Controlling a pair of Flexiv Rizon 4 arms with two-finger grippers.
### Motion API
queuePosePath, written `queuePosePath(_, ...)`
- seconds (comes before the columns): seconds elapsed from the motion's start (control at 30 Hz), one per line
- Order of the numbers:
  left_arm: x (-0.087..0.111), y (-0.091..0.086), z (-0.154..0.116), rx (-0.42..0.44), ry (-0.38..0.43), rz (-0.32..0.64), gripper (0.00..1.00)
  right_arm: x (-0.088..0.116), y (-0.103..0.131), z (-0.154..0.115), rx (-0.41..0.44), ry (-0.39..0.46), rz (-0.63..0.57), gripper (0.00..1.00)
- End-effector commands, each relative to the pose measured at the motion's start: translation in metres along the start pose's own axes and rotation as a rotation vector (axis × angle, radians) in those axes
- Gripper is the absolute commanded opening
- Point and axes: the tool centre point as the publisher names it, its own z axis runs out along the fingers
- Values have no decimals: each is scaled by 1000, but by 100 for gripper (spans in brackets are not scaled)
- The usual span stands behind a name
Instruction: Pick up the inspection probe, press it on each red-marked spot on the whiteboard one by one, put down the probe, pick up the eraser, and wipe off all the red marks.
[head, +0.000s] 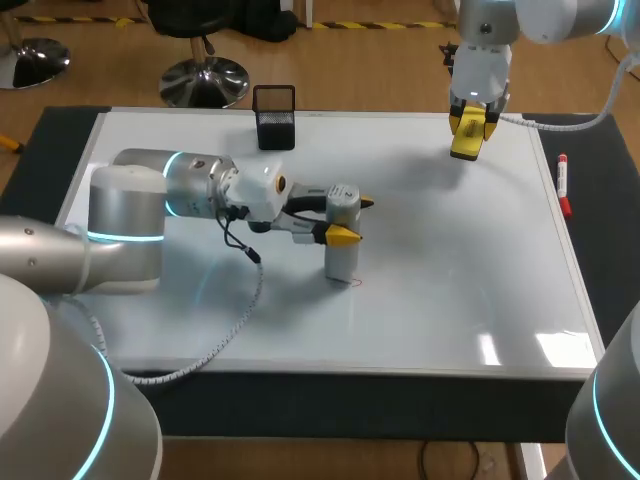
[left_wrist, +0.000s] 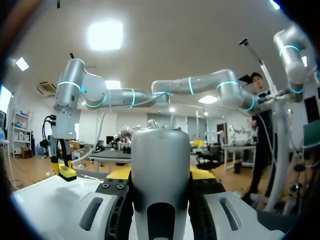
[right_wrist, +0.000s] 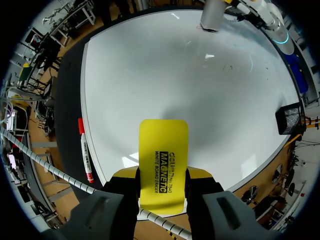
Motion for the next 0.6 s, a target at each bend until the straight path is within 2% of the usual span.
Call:
queuePosePath(0.03,-3,-22,-8,-22,-17,20,0,1,0,-2,2,3,-1,0)
queuePosePath(0.23,-18,-40,-39,-30,-88,57,0,1,0,-2,2,3,-1,0)
queuePosePath(0.47,-41,-55,-89,-35,-205,84,0,1,0,-2,2,3,-1,0)
queuePosePath(0.6,-57,-61,-120,-18,-239,100,0,1,0,-2,2,3,-1,0)
